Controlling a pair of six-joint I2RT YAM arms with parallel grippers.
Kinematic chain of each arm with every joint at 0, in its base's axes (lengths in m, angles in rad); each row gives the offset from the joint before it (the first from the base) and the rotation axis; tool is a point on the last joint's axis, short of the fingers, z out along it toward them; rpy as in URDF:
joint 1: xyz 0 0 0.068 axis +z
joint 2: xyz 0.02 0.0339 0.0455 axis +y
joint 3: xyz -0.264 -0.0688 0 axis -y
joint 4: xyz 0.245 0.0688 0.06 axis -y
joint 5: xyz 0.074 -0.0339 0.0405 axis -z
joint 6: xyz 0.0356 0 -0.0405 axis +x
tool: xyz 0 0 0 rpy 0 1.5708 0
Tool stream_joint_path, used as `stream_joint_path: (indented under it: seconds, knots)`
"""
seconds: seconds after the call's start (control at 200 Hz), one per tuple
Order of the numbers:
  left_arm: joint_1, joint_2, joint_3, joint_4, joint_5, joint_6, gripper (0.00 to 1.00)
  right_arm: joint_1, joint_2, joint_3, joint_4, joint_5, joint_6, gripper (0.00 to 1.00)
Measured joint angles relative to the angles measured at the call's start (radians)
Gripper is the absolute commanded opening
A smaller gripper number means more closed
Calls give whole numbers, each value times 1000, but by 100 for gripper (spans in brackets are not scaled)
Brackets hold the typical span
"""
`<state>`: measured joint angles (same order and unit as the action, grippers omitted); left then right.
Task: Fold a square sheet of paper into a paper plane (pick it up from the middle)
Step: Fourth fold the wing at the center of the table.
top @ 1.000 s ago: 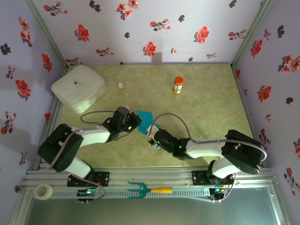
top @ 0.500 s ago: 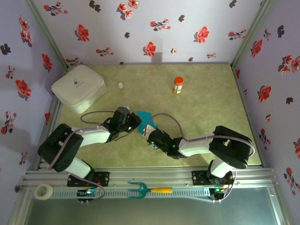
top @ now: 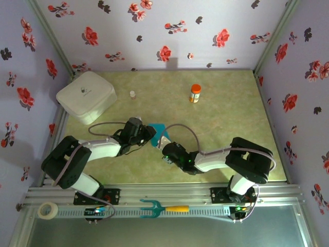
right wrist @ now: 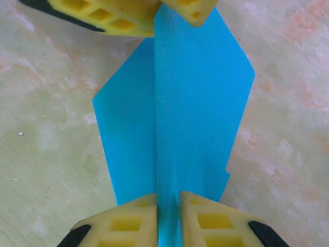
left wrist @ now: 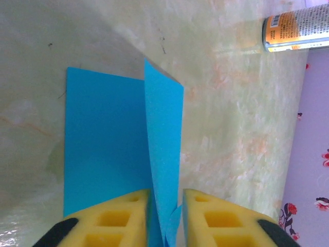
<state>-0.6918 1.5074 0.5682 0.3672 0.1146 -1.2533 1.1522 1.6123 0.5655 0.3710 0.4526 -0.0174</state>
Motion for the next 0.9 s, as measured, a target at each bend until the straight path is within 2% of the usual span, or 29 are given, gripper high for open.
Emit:
stream_joint_path:
  seconds: [0.25, 0.695, 0.81, 0.9]
  knots:
    - [16, -4, 0, -27, 0, 6, 42, 0, 0, -11, 17, -10, 26, 12]
    - [36, -5, 1, -57, 5, 10, 43, -18, 0, -19, 23, -61, 55, 11]
    - [40, -5, 5, -62, 17, 12, 40, -20, 0, -26, 25, -67, 55, 11]
    - [43, -5, 11, -63, 20, 15, 31, -23, 0, -28, 25, -72, 55, 12]
